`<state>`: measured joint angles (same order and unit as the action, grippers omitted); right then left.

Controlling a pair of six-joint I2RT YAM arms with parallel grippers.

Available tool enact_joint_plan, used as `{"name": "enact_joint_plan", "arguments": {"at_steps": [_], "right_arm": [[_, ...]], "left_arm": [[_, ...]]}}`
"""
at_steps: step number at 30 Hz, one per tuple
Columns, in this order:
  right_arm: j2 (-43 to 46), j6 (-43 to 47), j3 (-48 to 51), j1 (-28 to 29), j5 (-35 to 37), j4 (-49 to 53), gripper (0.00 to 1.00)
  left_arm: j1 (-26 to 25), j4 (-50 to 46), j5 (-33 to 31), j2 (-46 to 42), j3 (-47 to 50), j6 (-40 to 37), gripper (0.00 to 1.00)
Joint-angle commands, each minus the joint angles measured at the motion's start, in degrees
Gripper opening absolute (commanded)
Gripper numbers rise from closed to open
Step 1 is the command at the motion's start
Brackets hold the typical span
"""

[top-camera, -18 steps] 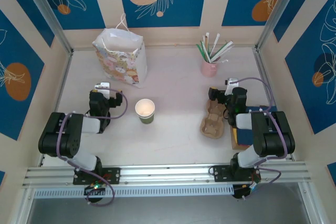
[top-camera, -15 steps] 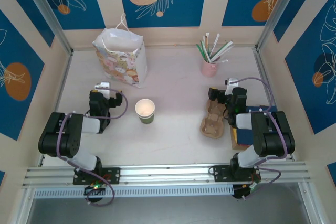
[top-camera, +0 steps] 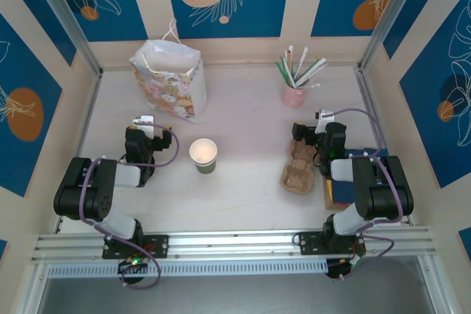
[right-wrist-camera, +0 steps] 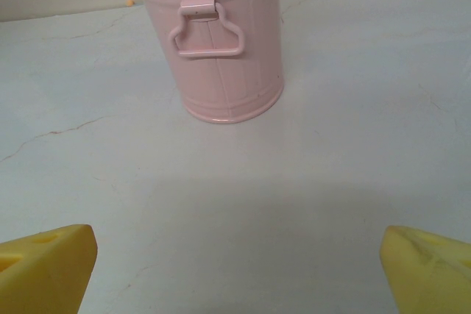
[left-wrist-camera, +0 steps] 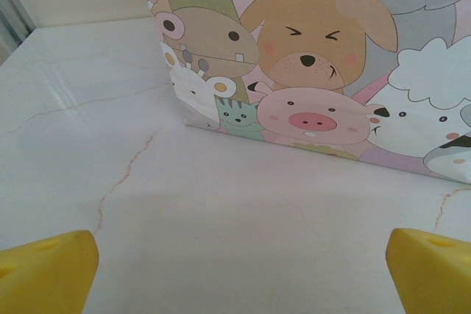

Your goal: Pack the takeout coffee

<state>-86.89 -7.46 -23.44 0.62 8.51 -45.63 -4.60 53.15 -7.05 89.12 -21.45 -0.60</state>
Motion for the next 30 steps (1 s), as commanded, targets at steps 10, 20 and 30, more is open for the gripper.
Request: {"name": "enact_joint_plan", "arguments": {"at_steps": [10, 20, 30], "right_arm": [[-0.2, 1.0, -0.2, -0.4, -1.0, -0.8, 0.99], [-0.2, 1.0, -0.2, -0.4, -1.1, -0.8, 0.99], [8.3, -1.3, -4.3, -0.4, 2.0, 14.3, 0.99]], "left_arm": [[0.7, 1.1, 1.1, 0.4, 0.3, -1.2, 1.0], [0.8, 1.1, 1.2, 0.4, 0.3, -1.0, 1.0], [0.7, -18.6, -5.3, -12.6, -4.4, 1.5, 1.0]]}}
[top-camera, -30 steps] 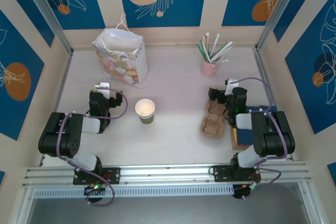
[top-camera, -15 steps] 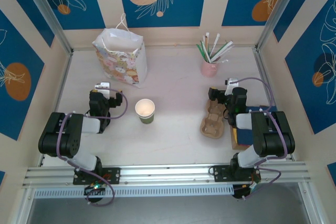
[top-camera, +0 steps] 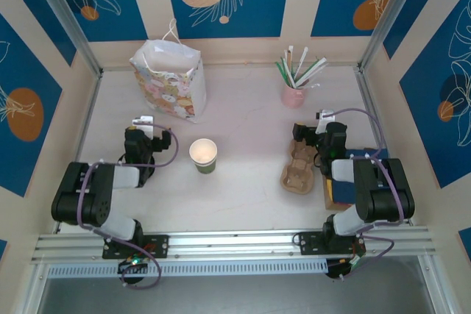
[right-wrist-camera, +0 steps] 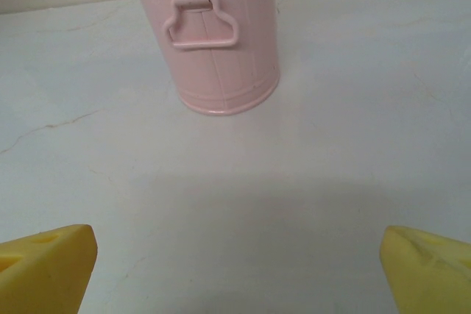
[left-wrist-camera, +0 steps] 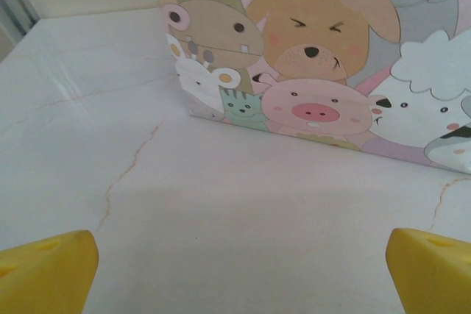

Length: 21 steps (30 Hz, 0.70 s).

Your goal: Pack the takeout coffee

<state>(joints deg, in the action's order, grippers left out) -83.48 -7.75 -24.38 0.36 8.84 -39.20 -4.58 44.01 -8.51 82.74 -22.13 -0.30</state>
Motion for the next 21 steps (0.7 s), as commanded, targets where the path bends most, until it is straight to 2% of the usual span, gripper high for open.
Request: {"name": "enact_joint_plan", "arguments": {"at_steps": [1, 4, 7, 8, 10, 12, 14, 18, 21], "right_arm": [[6.5, -1.7, -4.5, -0.2, 1.8, 11.4, 0.99], [10.7, -5.8, -7.3, -0.3, 4.5, 19.7, 0.99], [14.7, -13.9, -10.7, -0.9, 8.4, 29.0, 0.99], [15.7, -17.5, -12.6, -1.4, 8.9, 32.7, 0.99], [17.5, -23.8, -17.6, -2.6, 8.7, 42.6, 0.99], [18.4, -26.4, -21.8, -3.5, 6.7, 48.5, 0.99], [19.3, -27.7, -23.7, -3.9, 3.3, 50.1, 0.99], [21.6, -30.4, -25.9, -4.0, -4.1, 51.5, 0.99], [21.0, -28.3, -30.0, -1.0, -4.2, 57.0, 0.99]], "left_arm": [[0.7, -16.2, -6.5, -9.0, -5.6, 3.0, 1.0], [0.8, -36.9, -14.8, -14.9, -13.6, 11.5, 1.0], [0.8, -54.7, -15.0, -18.8, -22.0, 17.0, 1.0], [0.8, -57.9, -14.0, -19.9, -23.8, 18.6, 1.0], [0.8, -63.8, -11.4, -23.0, -25.9, 23.3, 1.0], [0.8, -66.8, -7.3, -26.0, -26.6, 24.8, 1.0], [0.7, -68.3, -2.4, -29.0, -26.3, 26.2, 1.0], [0.8, -73.2, 3.1, -33.1, -26.3, 32.6, 1.0], [0.6, -77.9, 5.6, -33.5, -27.6, 35.6, 1.0]]}}
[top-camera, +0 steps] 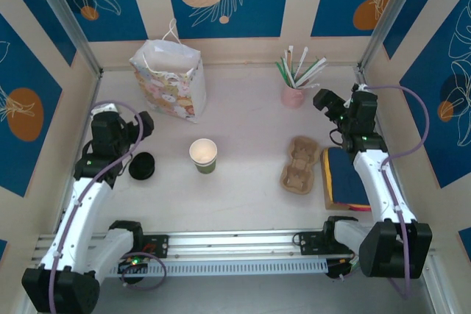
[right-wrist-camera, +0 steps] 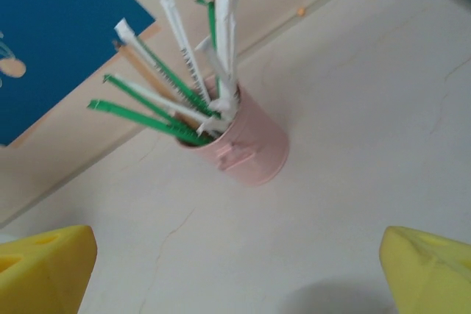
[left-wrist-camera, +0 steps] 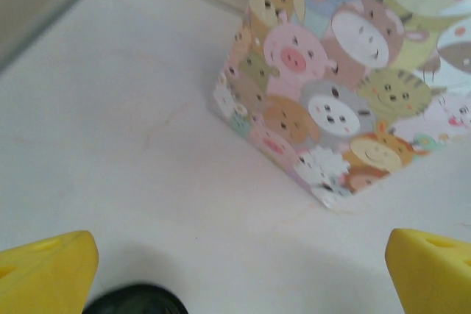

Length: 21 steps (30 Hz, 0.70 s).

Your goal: Pack the takeout coffee

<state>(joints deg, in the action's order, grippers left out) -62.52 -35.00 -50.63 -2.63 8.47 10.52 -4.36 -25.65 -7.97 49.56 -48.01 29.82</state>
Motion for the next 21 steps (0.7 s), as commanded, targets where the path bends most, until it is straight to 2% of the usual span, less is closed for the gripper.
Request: {"name": "enact_joint_plan", "arguments": {"at_steps": [1, 5, 8, 16, 19, 21], "right_arm": [[-0.6, 0.1, -5.4, 3.3, -4.2, 9.2, 0.99], [-3.2, 4.6, -11.1, 9.2, -3.5, 16.1, 0.99], [-5.0, 7.1, -13.8, 15.0, -1.5, 19.4, 0.99], [-10.6, 10.2, -18.3, 30.2, 3.7, 24.1, 0.99], [-12.5, 11.2, -19.3, 34.0, 5.2, 24.8, 0.99], [-13.5, 11.1, -19.6, 35.7, 5.8, 25.0, 0.99]], "left_arm": [[0.4, -9.9, 5.5, -0.1, -2.2, 6.4, 1.0], [-0.7, -13.3, 7.8, 0.8, -3.2, 9.0, 1.0], [-3.8, -15.4, 7.8, 1.9, -4.0, 10.9, 1.0], [-20.6, -26.1, 0.8, 12.6, -13.4, 13.0, 0.93], [-24.8, -27.2, 1.0, 16.0, -15.3, 13.6, 0.81], [-26.4, -27.6, 1.7, 18.0, -16.1, 13.6, 0.78]]}}
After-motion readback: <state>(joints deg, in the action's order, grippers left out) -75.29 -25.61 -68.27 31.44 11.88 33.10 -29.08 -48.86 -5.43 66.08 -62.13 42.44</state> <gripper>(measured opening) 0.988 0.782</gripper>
